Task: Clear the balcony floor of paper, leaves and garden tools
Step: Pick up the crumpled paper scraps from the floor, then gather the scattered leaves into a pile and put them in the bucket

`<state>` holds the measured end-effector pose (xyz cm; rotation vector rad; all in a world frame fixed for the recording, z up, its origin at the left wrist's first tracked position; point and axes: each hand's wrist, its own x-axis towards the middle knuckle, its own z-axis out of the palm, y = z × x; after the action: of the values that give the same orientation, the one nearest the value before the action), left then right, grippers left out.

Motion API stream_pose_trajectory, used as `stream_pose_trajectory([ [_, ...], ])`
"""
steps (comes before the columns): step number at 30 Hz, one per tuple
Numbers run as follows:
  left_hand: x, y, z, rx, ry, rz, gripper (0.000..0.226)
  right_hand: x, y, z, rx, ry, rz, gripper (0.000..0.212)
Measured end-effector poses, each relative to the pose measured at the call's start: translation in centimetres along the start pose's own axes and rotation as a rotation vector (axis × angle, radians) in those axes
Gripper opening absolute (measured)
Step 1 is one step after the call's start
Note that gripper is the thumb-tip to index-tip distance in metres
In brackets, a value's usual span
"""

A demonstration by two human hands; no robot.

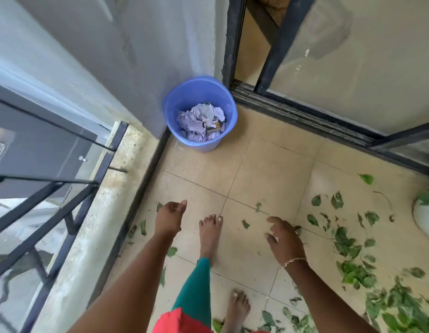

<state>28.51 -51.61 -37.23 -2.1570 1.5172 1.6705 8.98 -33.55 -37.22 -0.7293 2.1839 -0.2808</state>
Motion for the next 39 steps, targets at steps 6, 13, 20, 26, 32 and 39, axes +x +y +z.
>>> stream_pose_trajectory([
  [6,-7.7,-5.9,-2.0,-0.107,0.084,-0.009,0.025,-5.9,-0.6,0.8,-0.02,-0.033,-0.152,0.031],
  [13,-11.3,-17.5,-5.7,-0.191,0.235,-0.175,0.019,-8.8,-1.8,7.1,-0.222,-0.236,-0.293,0.029],
  [20,-11.2,-27.4,-7.8,-0.194,0.247,-0.276,0.016,-9.3,-5.1,15.4,-0.353,-0.373,-0.394,0.023],
  [26,-7.4,-29.9,-8.2,0.003,0.204,-0.107,0.029,-6.0,-8.4,21.7,-0.403,-0.34,-0.45,0.02],
  [32,2.6,-32.0,-6.1,0.129,0.268,-0.015,0.033,2.2,-10.2,30.2,-0.528,-0.303,-0.54,0.02],
  [39,16.1,-32.5,-3.6,0.289,0.34,0.152,0.051,14.3,-13.4,37.6,-0.566,-0.063,-0.625,0.032],
])
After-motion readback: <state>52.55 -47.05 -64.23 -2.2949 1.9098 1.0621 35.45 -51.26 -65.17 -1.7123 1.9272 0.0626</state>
